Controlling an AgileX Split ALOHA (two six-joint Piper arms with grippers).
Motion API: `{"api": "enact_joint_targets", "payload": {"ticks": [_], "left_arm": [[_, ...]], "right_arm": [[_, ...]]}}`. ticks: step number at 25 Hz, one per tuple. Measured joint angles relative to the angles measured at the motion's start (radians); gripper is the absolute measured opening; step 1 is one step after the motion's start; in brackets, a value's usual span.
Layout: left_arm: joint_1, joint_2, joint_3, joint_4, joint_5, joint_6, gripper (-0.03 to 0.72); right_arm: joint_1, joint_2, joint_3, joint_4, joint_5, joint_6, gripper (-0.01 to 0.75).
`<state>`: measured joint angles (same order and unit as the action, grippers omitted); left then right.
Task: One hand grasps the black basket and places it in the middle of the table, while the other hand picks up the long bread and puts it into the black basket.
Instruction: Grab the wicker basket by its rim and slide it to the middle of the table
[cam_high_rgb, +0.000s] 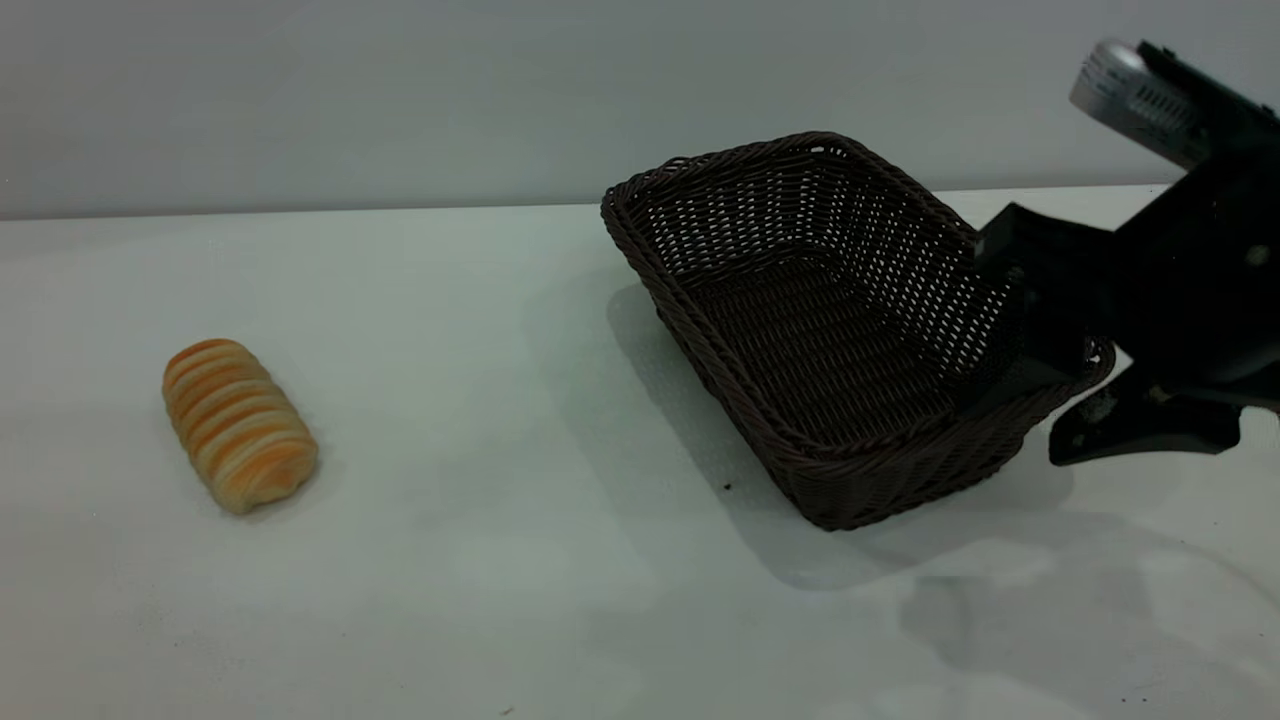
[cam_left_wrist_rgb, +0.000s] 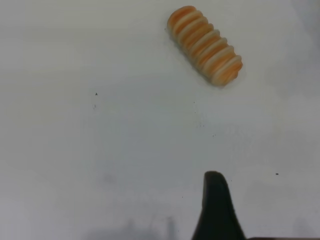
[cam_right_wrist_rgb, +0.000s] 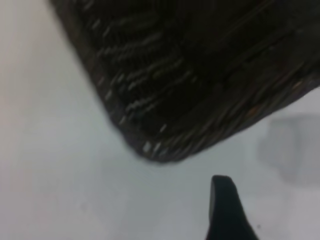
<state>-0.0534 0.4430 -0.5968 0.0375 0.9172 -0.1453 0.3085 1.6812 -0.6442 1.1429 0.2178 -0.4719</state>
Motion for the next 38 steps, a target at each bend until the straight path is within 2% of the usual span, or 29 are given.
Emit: {"api": "enact_joint_targets", "payload": {"ticks": [5, 25, 38], "left_arm": [[0.000, 0.000, 0.000, 0.000, 0.001, 0.000, 0.539], [0.000, 0.000, 0.000, 0.000, 0.003, 0.000, 0.539], [0.000, 0.000, 0.000, 0.000, 0.003, 0.000, 0.539]], "right_arm": [[0.000, 0.067, -0.014, 0.054, -0.066, -0.001, 0.474], [0.000, 0.222, -0.154, 0.156, -0.056, -0.002, 0.474], [0.000, 0.223, -0.158, 0.214, -0.036, -0.001, 0.449]]}}
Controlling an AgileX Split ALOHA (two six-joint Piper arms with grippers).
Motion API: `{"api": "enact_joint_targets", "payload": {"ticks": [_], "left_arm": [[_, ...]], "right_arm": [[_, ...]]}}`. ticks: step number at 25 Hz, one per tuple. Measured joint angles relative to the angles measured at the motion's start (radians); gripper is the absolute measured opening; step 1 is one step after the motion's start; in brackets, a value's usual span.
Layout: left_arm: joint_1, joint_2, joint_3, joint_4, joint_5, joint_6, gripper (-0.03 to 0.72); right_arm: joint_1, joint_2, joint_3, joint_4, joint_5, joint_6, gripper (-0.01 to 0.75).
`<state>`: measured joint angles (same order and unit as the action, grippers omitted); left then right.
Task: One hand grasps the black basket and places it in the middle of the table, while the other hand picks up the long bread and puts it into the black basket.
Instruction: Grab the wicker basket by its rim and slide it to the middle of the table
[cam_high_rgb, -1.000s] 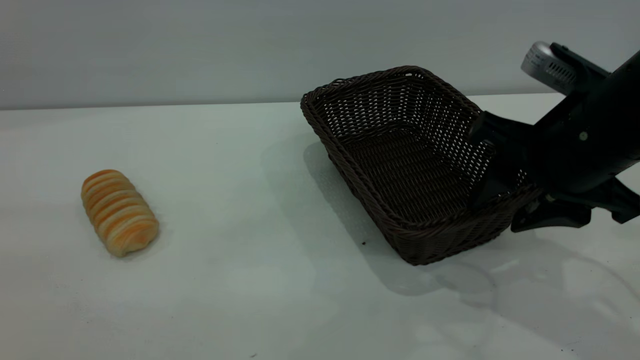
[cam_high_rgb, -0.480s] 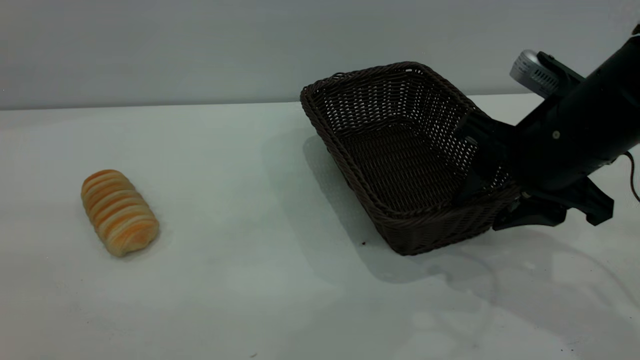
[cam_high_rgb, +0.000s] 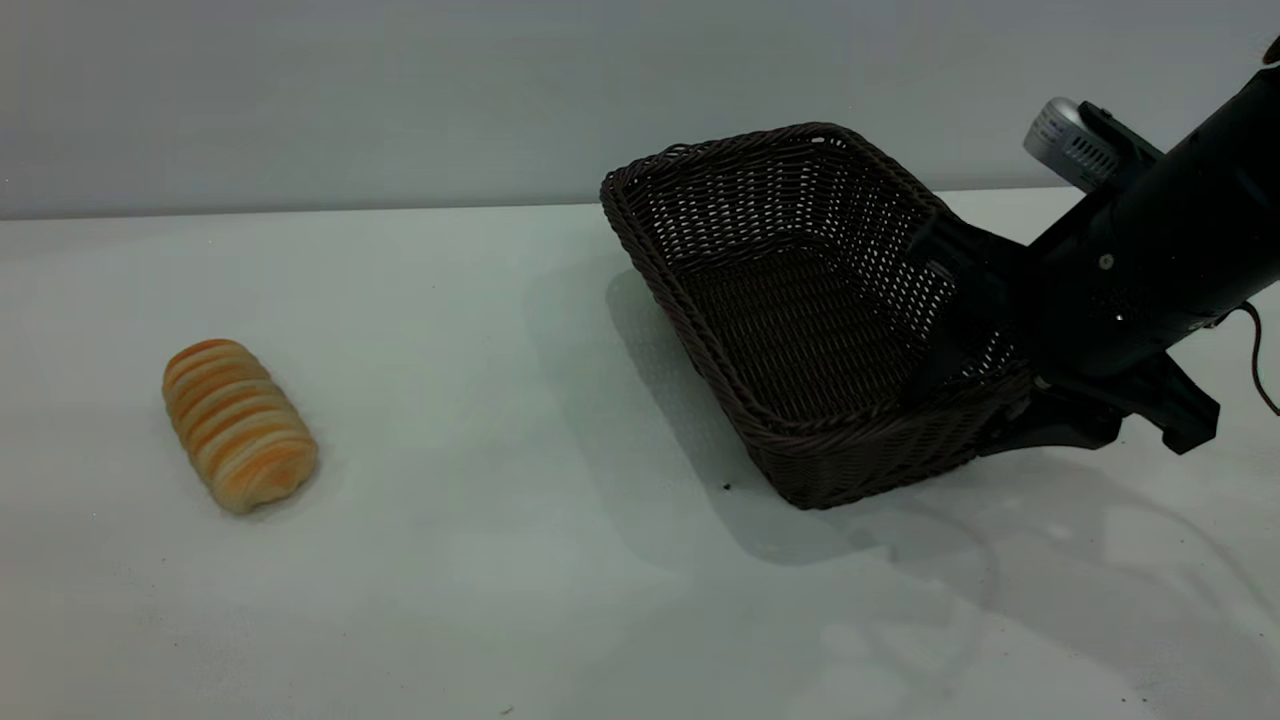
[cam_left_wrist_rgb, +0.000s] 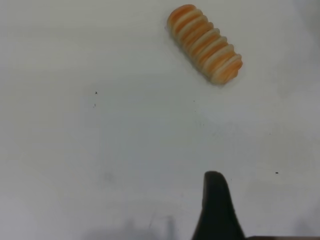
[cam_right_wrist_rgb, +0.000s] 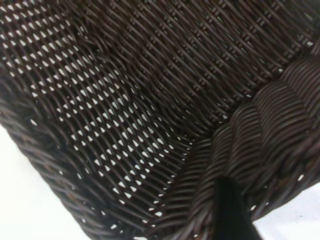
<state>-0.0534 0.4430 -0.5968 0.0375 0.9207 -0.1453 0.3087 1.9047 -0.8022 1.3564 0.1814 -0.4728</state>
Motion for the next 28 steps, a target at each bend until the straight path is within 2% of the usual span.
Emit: {"api": "enact_joint_targets", "payload": {"ticks": [9, 19, 28], "left_arm": [[0.000, 0.000, 0.000, 0.000, 0.000, 0.000, 0.539], [0.000, 0.000, 0.000, -0.001, 0.000, 0.000, 0.539], [0.000, 0.000, 0.000, -0.001, 0.000, 0.000, 0.539]], "right_arm": [[0.000, 0.001, 0.000, 0.118, -0.003, 0.001, 0.447], [0.000, 0.026, -0.031, 0.194, -0.141, -0.005, 0.447], [0.000, 0.174, -0.144, 0.230, -0.108, -0.015, 0.426]]}}
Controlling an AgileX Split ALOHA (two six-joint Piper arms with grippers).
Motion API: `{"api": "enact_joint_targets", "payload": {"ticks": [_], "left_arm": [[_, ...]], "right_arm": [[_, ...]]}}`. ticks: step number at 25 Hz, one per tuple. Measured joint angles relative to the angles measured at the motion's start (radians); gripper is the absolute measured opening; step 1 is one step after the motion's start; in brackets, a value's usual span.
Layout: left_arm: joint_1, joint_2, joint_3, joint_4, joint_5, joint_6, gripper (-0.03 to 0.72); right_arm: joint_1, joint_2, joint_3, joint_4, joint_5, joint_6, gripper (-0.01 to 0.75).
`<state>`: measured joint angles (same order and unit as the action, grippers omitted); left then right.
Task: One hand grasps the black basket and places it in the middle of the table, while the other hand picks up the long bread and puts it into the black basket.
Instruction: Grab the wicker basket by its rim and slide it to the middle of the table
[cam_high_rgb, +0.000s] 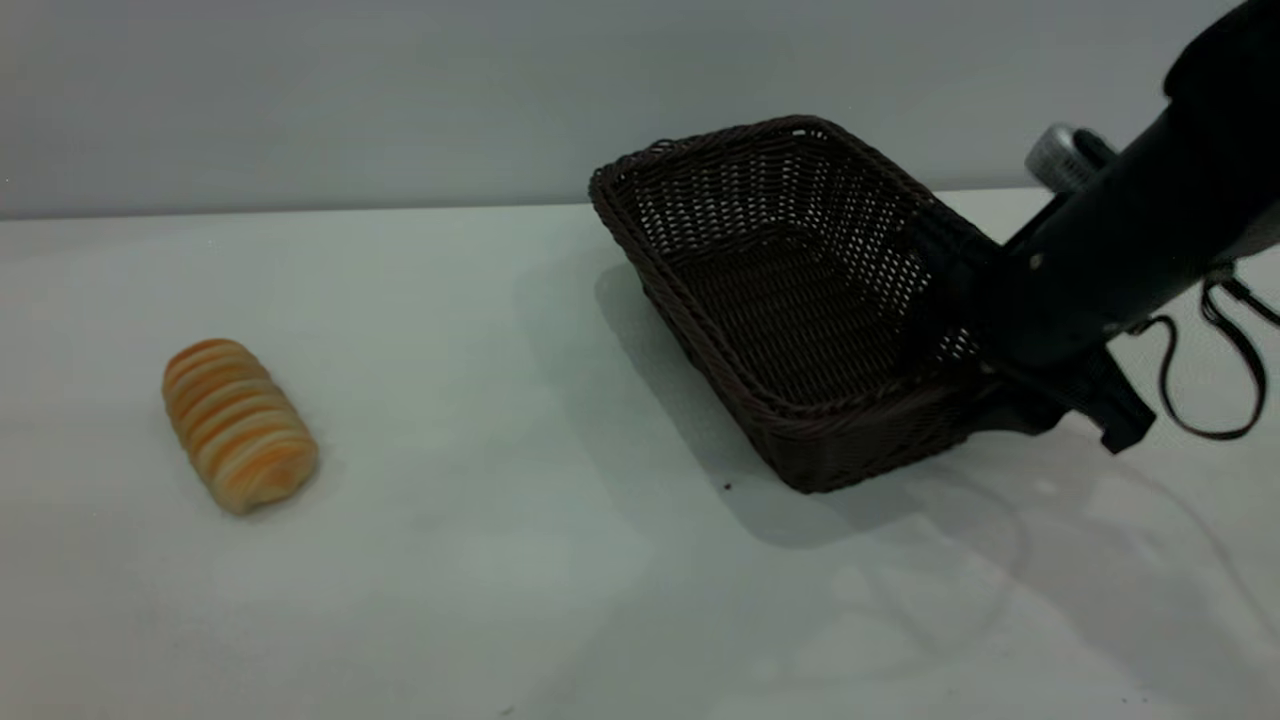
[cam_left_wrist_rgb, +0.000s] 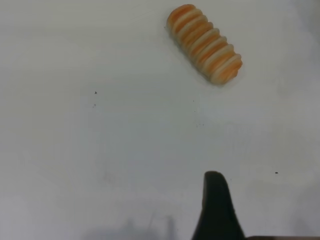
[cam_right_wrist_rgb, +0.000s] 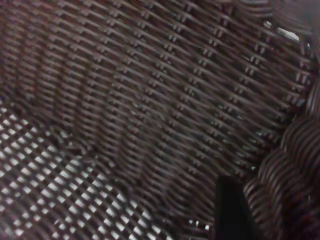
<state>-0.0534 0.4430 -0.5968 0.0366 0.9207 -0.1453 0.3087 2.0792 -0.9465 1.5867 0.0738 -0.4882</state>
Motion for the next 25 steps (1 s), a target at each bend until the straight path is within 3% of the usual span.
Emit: {"api": "enact_joint_targets", "payload": {"ticks": [3, 9, 15, 18, 22, 25], "left_arm": [[0.000, 0.000, 0.000, 0.000, 0.000, 0.000, 0.539], [0.000, 0.000, 0.000, -0.002, 0.000, 0.000, 0.539], [0.000, 0.000, 0.000, -0.003, 0.001, 0.000, 0.539], [0.000, 0.000, 0.000, -0.003, 0.001, 0.000, 0.539], [0.000, 0.000, 0.000, -0.003, 0.007, 0.000, 0.539], [0.000, 0.000, 0.000, -0.003, 0.012, 0.000, 0.539]], "right_arm": [[0.000, 0.019, -0.015, 0.001, -0.008, -0.007, 0.361], [0.000, 0.010, -0.024, 0.016, -0.012, -0.058, 0.089], [0.000, -0.063, -0.023, -0.064, -0.025, -0.278, 0.090], [-0.003, -0.096, -0.027, -0.100, 0.029, -0.343, 0.090], [-0.005, -0.091, -0.062, -0.228, 0.168, -0.327, 0.090], [-0.005, -0.079, -0.106, -0.388, 0.246, -0.212, 0.090]]}}
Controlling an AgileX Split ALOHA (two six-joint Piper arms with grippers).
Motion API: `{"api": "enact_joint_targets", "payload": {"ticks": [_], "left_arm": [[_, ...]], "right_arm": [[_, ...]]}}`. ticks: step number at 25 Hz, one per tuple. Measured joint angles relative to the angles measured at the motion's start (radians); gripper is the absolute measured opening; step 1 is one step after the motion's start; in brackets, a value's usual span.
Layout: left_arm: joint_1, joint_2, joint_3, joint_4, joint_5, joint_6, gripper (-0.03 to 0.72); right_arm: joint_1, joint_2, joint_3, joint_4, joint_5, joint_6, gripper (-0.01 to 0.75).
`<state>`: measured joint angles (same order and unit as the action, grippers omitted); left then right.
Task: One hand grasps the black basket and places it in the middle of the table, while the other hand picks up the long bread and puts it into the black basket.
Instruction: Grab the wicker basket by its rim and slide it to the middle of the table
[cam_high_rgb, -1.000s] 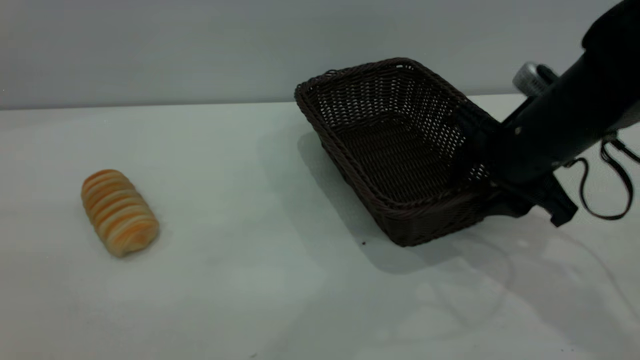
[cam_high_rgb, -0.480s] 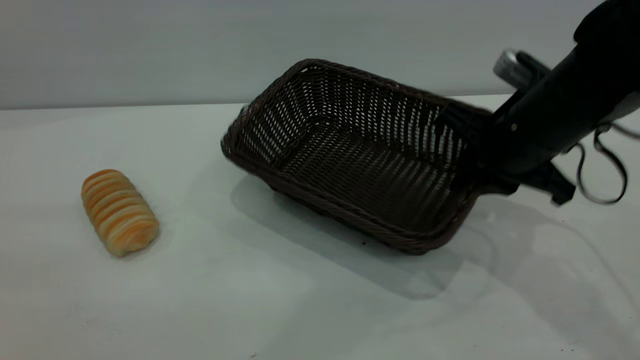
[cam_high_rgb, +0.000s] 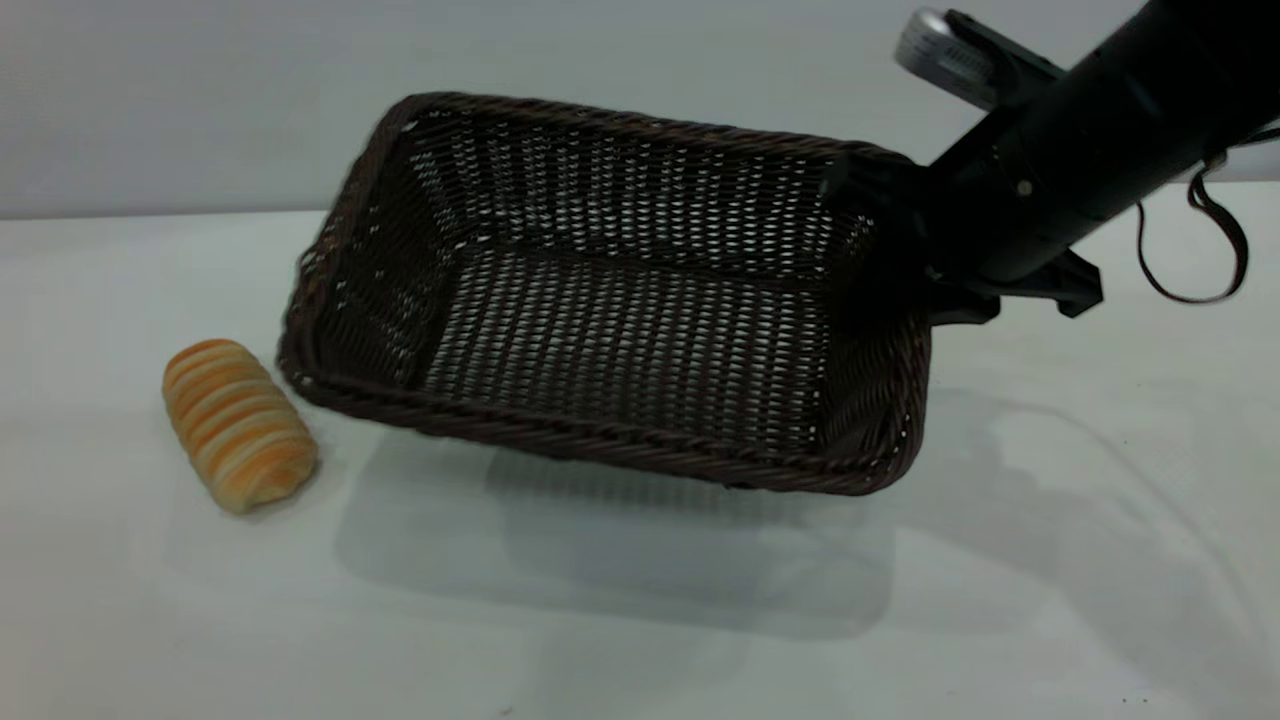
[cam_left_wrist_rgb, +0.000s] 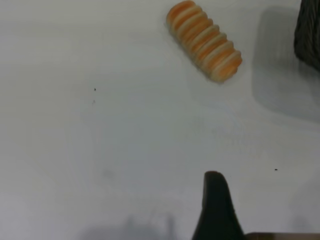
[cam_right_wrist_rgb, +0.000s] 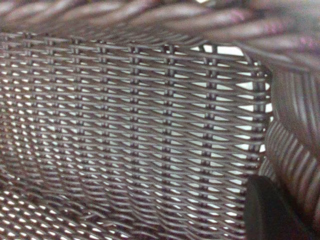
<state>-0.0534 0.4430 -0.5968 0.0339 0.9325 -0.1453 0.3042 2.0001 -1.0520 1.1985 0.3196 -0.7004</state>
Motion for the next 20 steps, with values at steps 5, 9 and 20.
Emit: {"api": "enact_joint_targets", "payload": {"ticks": [5, 9, 20], "left_arm": [[0.000, 0.000, 0.000, 0.000, 0.020, 0.000, 0.539], [0.000, 0.000, 0.000, 0.000, 0.023, 0.000, 0.539], [0.000, 0.000, 0.000, -0.002, 0.040, -0.001, 0.539]], "right_arm": [[0.000, 0.035, -0.118, -0.414, 0.151, 0.321, 0.090], [0.000, 0.064, -0.231, -0.752, 0.293, 0.549, 0.090], [-0.004, 0.105, -0.376, -0.896, 0.377, 0.700, 0.090]]}}
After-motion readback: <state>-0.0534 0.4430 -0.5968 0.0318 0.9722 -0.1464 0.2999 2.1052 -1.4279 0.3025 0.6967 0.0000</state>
